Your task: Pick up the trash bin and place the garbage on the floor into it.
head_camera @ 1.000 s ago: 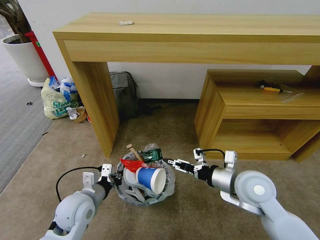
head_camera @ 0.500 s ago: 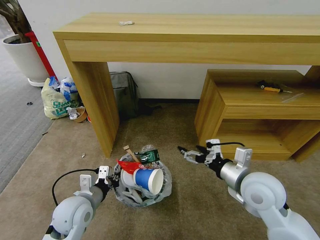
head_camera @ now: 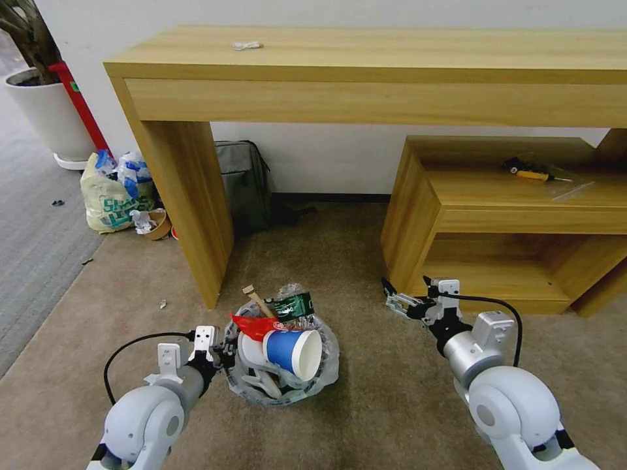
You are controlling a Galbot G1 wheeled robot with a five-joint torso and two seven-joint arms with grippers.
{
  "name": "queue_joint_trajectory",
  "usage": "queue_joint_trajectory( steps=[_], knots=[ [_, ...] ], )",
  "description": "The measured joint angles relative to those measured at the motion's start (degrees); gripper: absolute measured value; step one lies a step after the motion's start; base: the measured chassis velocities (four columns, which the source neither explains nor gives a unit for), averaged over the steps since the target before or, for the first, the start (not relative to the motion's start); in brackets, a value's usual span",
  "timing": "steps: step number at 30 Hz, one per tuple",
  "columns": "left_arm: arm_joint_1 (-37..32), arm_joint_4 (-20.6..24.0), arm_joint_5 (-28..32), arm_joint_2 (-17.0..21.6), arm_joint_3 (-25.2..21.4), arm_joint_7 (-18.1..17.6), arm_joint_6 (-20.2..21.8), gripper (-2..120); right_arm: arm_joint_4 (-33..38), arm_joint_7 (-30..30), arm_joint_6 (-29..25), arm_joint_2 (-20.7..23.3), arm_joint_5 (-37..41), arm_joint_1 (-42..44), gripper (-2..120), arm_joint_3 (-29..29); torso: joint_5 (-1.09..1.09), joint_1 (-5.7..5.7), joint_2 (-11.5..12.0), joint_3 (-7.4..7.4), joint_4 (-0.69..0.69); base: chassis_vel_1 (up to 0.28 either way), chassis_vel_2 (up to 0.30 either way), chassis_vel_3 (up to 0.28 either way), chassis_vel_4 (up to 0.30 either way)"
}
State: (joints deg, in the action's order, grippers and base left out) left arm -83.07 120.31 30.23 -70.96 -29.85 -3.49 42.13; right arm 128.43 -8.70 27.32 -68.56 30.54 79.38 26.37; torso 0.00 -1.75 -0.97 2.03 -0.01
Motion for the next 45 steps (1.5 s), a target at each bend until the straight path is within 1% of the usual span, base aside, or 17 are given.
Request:
queue_joint_trajectory(
  steps=[7, 12, 19, 20, 23, 33, 37, 41, 42, 43, 44, 45],
  knots=[
    [-0.3, 0.2, -0.3, -0.3, 0.0, 0.3, 0.0, 0, 0.2, -0.2, 0.0, 0.1, -0.2, -0.2, 100, -0.8, 0.00, 0.00, 0.0, 0.00, 0.00, 0.000, 0.000, 0.000, 0.000],
    [-0.3, 0.3, -0.3, -0.3, 0.0, 0.3, 0.0, 0, 0.4, -0.5, 0.1, 0.3, -0.3, -0.2, 100, -0.9, 0.01, 0.00, 0.0, 0.00, -0.01, 0.095, 0.099, -0.109, -0.109],
    [-0.3, 0.3, -0.3, -0.2, 0.2, 0.3, 0.0, 0, 0.6, -0.7, 0.3, 0.5, -0.1, -0.1, 100, -0.8, -0.02, -0.01, 0.0, 0.00, 0.02, 0.223, 0.212, -0.201, -0.206],
    [-0.3, 0.3, -0.3, -0.1, 0.2, 0.3, 0.0, 0, 0.6, -0.8, 0.3, 0.4, -0.1, 0.0, 100, -0.8, 0.01, 0.00, 0.0, 0.00, 0.01, 0.232, 0.222, -0.230, -0.204],
    [-0.2, 0.3, -0.4, 0.0, 0.2, 0.3, 0.0, 0, 0.6, -0.9, 0.3, 0.4, -0.1, 0.0, 100, -0.9, -0.02, -0.01, 0.0, 0.01, 0.01, 0.216, 0.210, -0.224, -0.202],
    [0.0, 0.2, -0.3, 0.1, 0.1, 0.4, 0.0, 0, 0.6, -1.2, 0.3, 0.3, 0.1, 0.1, 100, -0.8, 0.01, 0.00, 0.0, 0.00, 0.00, 0.185, 0.188, -0.189, -0.189],
    [0.1, 0.1, -0.2, 0.2, -0.1, 0.4, 0.0, 0, 0.6, -1.4, 0.3, 0.3, 0.7, 0.1, 100, -0.8, -0.01, 0.00, 0.0, 0.00, 0.01, 0.194, 0.188, -0.171, -0.195],
    [0.1, 0.1, -0.1, 0.4, -0.3, 0.4, 0.0, 0, 0.6, -3.1, 0.8, 0.3, 1.9, 0.1, 100, -0.6, -0.01, 0.00, 0.0, 0.00, 0.02, 0.103, 0.114, -0.089, -0.085],
    [0.1, 0.1, -0.1, 0.4, -0.3, 0.4, 0.0, 0, 0.5, -4.4, 1.2, 0.3, 2.5, 0.1, 100, -0.6, -0.01, 0.00, 0.0, 0.00, 0.02, 0.085, 0.043, -0.049, -0.055],
    [0.1, 0.1, -0.1, 0.5, -0.4, 0.4, 0.0, 0, 0.3, -7.4, 2.0, 0.3, 4.0, 0.1, 100, -0.6, 0.00, 0.00, 0.0, 0.00, 0.01, 0.000, 0.000, 0.000, 0.000],
    [0.1, 0.1, 0.0, 0.5, -0.4, 0.4, 0.0, 0, 0.3, -7.7, 2.1, 0.3, 4.1, 0.1, 100, -0.6, 0.00, 0.00, 0.0, 0.00, 0.01, 0.000, 0.000, 0.000, 0.000],
    [0.2, 0.1, 0.0, 0.5, -0.4, 0.5, 0.0, 0, -0.6, -11.9, 2.9, 0.2, 5.6, 0.1, 100, -0.6, 0.01, 0.00, 0.0, 0.00, 0.00, 0.000, 0.000, 0.000, 0.000]
  ],
)
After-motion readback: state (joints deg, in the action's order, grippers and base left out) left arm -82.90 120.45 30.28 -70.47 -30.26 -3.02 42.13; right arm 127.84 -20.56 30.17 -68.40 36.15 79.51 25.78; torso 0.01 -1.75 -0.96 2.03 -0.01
